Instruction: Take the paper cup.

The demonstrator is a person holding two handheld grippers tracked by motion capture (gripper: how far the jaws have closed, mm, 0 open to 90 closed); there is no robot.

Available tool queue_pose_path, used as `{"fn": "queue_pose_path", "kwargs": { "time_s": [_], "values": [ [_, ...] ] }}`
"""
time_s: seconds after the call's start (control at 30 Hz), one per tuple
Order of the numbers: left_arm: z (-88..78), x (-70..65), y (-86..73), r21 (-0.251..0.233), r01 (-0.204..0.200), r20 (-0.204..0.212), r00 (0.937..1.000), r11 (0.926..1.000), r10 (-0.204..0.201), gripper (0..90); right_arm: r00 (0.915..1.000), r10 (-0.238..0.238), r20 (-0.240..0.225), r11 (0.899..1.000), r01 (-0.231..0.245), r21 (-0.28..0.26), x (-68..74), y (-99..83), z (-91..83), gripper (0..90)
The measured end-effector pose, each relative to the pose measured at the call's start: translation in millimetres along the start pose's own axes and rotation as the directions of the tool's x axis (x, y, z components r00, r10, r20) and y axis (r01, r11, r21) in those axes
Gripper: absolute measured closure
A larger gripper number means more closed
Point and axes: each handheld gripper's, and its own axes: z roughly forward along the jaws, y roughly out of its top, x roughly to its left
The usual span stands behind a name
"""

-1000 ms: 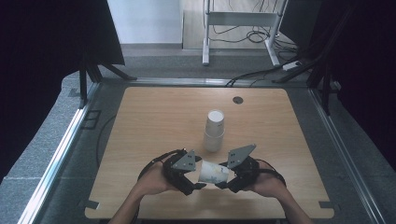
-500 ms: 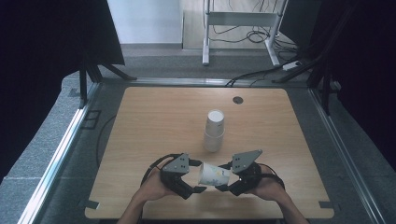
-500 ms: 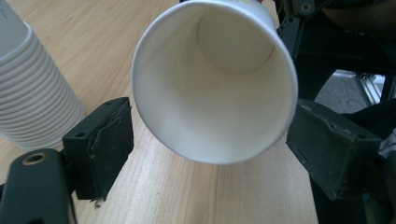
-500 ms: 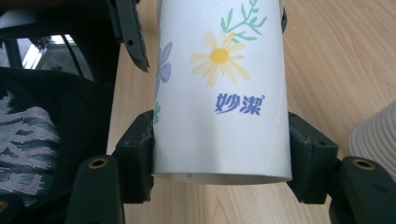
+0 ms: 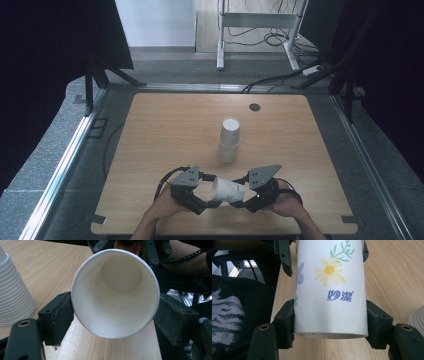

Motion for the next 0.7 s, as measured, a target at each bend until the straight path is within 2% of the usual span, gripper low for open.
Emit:
{"fn": "queue_pose_path", "kwargs": {
  "time_s": [0.2,0.53,0.7],
  "values": [
    [0.9,1.2,-1.5,0.006,0.001,0.005,1.0,1.0,-0.001,24.8,1.0,-0.003,-0.004,1.0,0.003,0.008,0.1,-0.2,2.0,36.1],
    [-1.4,2.1,0.5,0.031,-0.02,0.023,0.9995,0.9993,0.019,35.7,0.9997,-0.001,-0.024,0.999,0.002,0.032,-2.1,-3.0,4.0,36.9],
    [-1.6,2.4,1.0,0.04,-0.029,0.027,0.9993,0.9988,0.028,38.4,0.9995,0.001,-0.03,0.999,0.001,0.042,-2.6,-3.1,4.7,36.8]
  ]
}}
